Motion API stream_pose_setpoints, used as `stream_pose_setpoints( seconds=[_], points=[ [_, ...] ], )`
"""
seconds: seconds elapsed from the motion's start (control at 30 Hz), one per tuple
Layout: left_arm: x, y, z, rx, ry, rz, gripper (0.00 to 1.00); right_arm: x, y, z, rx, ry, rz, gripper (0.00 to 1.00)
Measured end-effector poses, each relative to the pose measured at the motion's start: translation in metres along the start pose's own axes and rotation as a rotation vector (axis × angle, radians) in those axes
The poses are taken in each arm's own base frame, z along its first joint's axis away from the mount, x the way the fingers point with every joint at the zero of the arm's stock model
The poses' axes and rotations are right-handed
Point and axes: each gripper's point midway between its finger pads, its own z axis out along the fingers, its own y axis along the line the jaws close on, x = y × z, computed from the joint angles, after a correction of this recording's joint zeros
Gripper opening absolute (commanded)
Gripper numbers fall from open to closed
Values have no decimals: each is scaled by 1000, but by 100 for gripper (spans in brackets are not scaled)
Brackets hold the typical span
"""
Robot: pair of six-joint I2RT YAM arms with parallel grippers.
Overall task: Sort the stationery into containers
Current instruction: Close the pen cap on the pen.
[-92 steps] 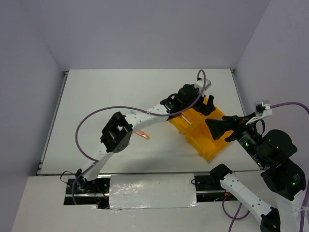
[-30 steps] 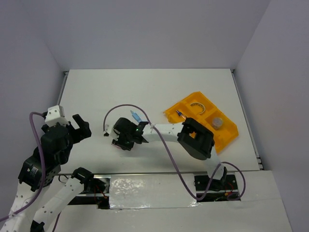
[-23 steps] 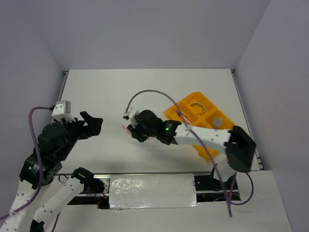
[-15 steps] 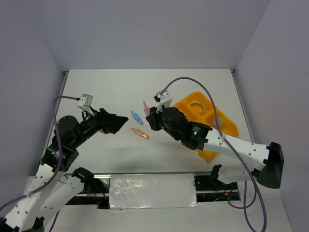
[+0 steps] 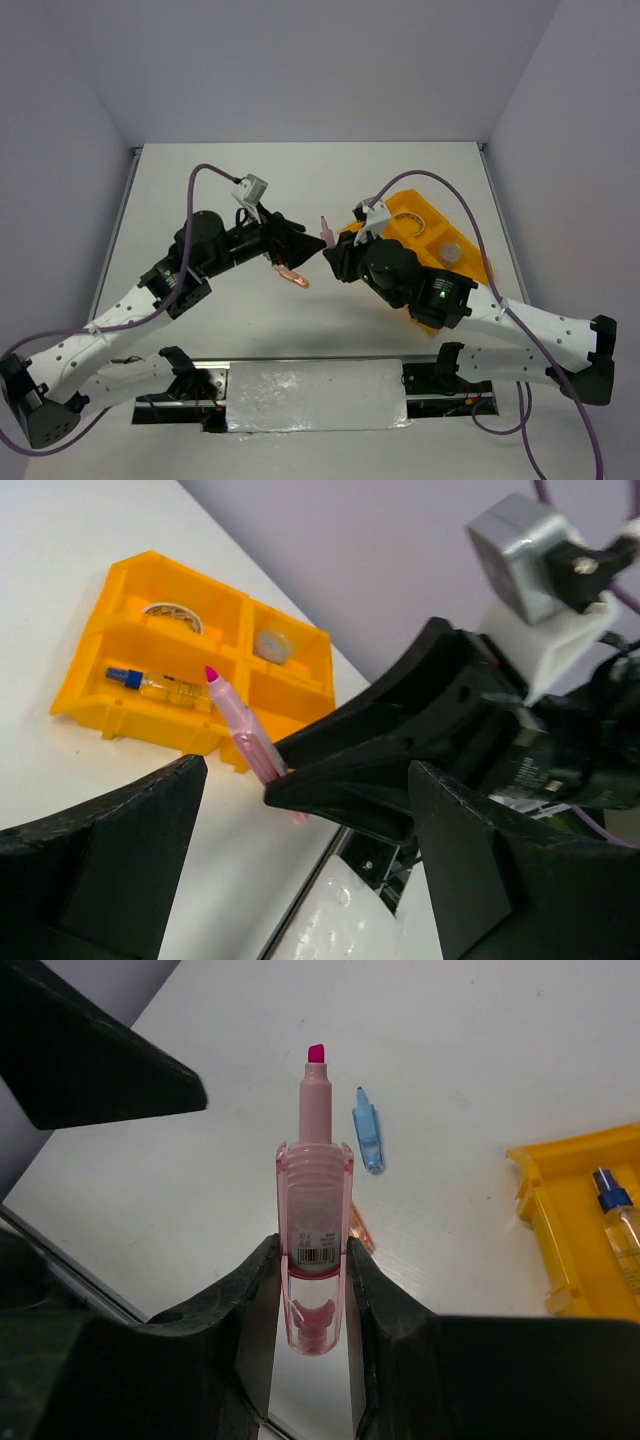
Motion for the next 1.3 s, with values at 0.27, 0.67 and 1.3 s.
stream_pose_setpoints(
  seconds=[0.27,0.67,1.3],
  points=[
    [8,19,21,-75,7,-7,85,2,8,-13,-88,-3,-12,0],
    [10,21,41,-61,-4,-31,33,0,21,-19,-175,-15,-27,0],
    [-7,22,28,-117,-72,-56,0,1,33,-9,-207,-40,-23,0]
  ],
)
